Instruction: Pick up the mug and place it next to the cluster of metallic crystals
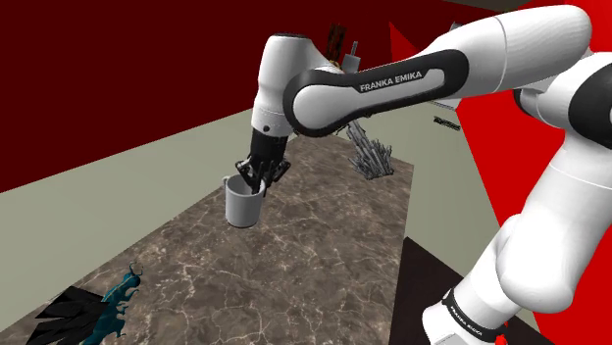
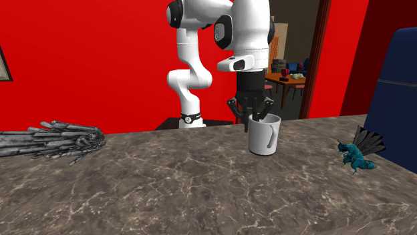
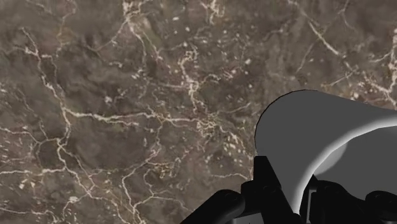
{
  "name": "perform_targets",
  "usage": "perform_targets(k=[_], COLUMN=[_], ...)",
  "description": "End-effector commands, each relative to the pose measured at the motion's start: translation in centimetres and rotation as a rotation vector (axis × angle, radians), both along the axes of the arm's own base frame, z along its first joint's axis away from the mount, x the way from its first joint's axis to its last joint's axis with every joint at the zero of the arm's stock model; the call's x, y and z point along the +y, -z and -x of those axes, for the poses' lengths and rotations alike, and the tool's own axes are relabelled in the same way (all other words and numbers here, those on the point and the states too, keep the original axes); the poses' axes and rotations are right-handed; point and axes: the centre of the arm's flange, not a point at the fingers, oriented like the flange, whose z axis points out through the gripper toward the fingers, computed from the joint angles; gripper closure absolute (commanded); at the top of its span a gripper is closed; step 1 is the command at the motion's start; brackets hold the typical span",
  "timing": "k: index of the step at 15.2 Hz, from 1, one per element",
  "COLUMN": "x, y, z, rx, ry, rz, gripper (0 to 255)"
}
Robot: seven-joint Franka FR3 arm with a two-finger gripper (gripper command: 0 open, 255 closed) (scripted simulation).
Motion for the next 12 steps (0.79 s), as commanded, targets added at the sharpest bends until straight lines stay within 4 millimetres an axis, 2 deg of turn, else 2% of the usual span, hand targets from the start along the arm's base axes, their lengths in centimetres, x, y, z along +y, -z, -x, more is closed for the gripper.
perform_targets(k=[1,12], x=[0.1,0.1], y=[-1.1,-6.9], z=[0.1,0.1], rx=[0.0,0.0], ry=[0.0,0.0], rz=[0.0,0.0], gripper=[255,255])
